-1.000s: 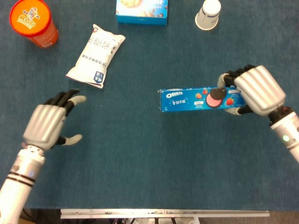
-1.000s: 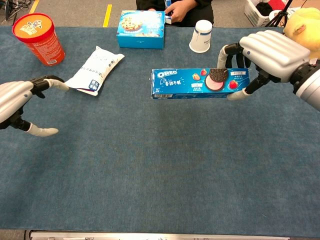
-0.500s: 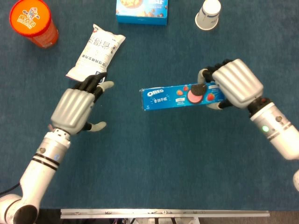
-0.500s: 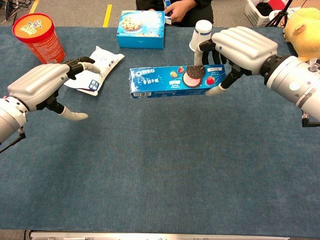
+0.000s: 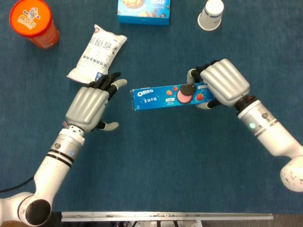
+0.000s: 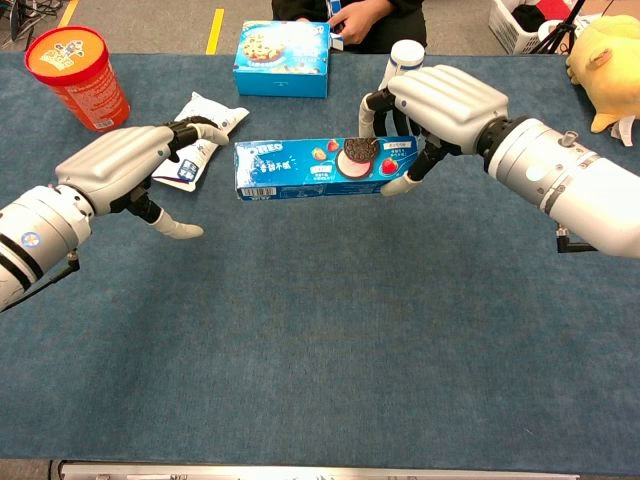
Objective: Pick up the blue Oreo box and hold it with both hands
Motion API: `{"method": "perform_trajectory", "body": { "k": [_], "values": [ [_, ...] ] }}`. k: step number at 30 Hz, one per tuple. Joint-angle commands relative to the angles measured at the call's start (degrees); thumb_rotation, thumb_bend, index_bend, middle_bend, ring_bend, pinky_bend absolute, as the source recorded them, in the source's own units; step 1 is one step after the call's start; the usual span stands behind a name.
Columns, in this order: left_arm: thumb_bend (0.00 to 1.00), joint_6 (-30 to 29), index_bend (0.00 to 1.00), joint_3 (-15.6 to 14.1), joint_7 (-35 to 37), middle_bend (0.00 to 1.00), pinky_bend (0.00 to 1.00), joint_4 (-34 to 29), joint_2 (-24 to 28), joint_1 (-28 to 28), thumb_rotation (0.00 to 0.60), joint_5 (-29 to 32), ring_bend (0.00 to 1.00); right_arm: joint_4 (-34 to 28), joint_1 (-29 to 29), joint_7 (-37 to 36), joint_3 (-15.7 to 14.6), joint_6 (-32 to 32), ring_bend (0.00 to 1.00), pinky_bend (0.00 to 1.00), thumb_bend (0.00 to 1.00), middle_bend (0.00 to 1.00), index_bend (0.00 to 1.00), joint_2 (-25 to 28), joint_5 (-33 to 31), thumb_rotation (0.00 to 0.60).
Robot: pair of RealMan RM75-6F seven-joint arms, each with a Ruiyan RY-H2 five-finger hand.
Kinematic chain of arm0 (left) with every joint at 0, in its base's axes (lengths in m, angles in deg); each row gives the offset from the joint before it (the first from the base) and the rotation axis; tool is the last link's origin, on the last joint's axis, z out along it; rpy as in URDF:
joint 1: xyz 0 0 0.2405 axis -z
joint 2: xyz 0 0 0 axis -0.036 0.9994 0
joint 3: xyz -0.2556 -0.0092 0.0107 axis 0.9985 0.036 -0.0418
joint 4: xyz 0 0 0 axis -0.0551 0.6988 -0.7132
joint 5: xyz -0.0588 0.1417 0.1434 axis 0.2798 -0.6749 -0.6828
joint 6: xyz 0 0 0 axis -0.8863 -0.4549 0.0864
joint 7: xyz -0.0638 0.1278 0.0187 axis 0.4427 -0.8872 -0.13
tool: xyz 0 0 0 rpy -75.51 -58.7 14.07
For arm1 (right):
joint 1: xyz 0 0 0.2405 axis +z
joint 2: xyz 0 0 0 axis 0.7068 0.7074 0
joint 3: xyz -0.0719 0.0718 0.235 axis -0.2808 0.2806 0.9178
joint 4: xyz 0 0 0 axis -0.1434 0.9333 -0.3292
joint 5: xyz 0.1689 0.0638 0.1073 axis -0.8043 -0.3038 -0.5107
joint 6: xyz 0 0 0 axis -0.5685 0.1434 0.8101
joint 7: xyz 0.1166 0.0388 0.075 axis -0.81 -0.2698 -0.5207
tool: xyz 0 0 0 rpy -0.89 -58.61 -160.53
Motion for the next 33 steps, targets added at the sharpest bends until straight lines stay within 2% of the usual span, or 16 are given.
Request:
{"method": "perform_trajectory", "body": {
  "k": [1,10,21,27,33],
  "values": [
    [0.10,-0.6,0.12,0.5,-2.0,0.06,0.26,-0.6,-1.0,1.3,0.600,2.9,0.10,0.8,0.6,-0.3,-0.2,0.3,0.59,0.52,0.02,0.62,0.62,-0.9,-0.4,0.600],
    [0.10,-2.0,0.08,1.6,-2.6,0.01,0.26,-0.7,-3.0,3.5,0.600,7.6,0.10,2.2,1.7,-0.3,-0.6,0.5,0.59,0.52,0.02,0.62,0.62,-2.5,-1.1,0.600],
    [0.10,-3.5,0.08,0.9,-2.9,0.02,0.26,-0.6,-5.3,5.4,0.600,8.8,0.10,4.6,2.9,0.7,-0.2,-0.6,0.59,0.52,0.02,0.63,0.62,-5.7,-2.9,0.600],
    [0.10,-5.7,0.13,0.4,-2.1,0.08,0.26,1.3,-7.8,5.4,0.600,7.9,0.11,5.2,3.4,1.4,-0.1,-1.1,0.59,0.52,0.02,0.63,0.62,-7.2,-3.6,0.600],
    [0.10,-8.4,0.24,0.1,-1.2,0.21,0.32,3.4,-10.4,4.9,0.600,6.0,0.20,5.5,3.7,1.5,-0.5,-1.0,0.59,0.52,0.02,0.63,0.62,-7.7,-3.8,0.600]
  ]
}}
